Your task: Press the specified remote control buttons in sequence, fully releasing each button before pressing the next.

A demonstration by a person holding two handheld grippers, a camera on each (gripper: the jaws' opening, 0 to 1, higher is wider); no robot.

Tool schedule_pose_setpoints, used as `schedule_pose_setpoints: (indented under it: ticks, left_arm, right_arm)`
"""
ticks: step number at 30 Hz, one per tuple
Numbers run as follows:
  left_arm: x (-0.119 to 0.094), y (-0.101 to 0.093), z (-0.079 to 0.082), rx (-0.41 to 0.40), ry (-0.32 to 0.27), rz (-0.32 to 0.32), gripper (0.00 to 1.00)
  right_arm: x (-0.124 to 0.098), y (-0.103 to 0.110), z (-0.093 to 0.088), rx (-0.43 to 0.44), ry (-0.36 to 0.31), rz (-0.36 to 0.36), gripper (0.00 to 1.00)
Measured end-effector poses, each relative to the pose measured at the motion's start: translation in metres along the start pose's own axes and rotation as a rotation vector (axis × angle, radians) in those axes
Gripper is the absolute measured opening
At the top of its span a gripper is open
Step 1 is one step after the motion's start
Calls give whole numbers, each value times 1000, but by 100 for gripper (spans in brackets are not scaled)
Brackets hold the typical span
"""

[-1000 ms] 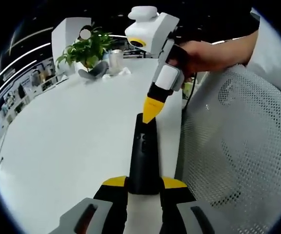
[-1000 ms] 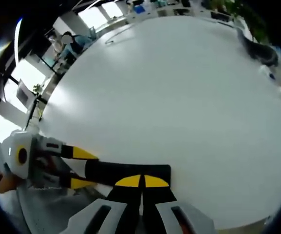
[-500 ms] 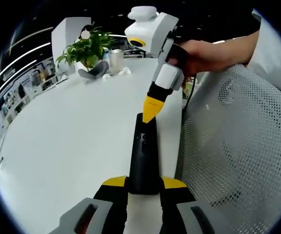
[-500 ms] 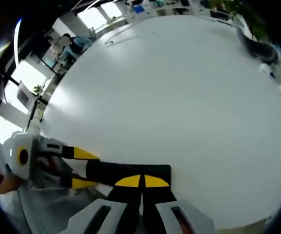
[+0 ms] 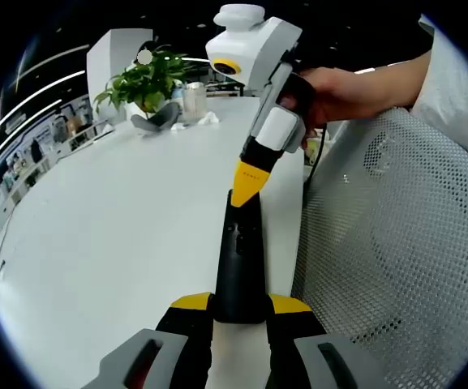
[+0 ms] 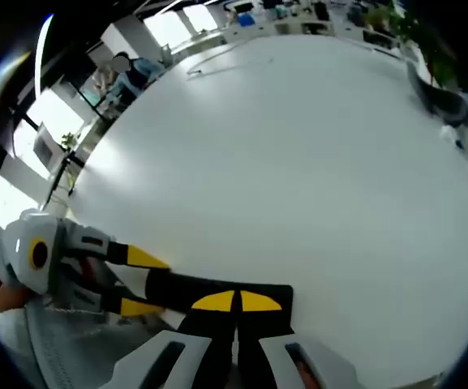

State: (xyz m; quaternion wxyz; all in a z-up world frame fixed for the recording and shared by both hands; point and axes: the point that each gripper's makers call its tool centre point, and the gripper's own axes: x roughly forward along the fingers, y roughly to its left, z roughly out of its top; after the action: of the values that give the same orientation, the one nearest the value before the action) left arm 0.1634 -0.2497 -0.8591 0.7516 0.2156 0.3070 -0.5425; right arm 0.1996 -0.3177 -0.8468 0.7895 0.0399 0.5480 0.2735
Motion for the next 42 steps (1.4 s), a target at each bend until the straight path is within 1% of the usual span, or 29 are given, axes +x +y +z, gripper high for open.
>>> schedule_pose_setpoints:
  ticks: [5,9,12,18,29,31,37,39,42]
  left_arm:
    - [0,0,0,0,-1,0,25]
    - [1,0,1,-1,-2,-1,25]
    - [1,1,1,-1,-3,-1,25]
    - [2,1,1,0,-3,-1,25]
    - [2,1,1,2,-2,-2,25]
    - [2,2,1,2,-2,-1,25]
    - [3,2,1,4,-2,-1,24]
    - [3,2,2,5,-2,-1,24]
    - [3,2,2,5,-2,-1,24]
  right_arm:
    - [2,0,0,28,5,25,0]
    - [2,0,4,35,-23,32,0]
    - [3,-1,5,40,-27,37,0]
    - [6,-2,3,25,-11,23,0]
    - [6,-3,3,44,-31,34,0]
    - [7,-2,3,29,-32,29,0]
    - [8,-1,3,-89,-41,-13,0]
    - [9,0,2,-112,-41,-24,0]
    - [9,-1,2,-123,-41,-29,0]
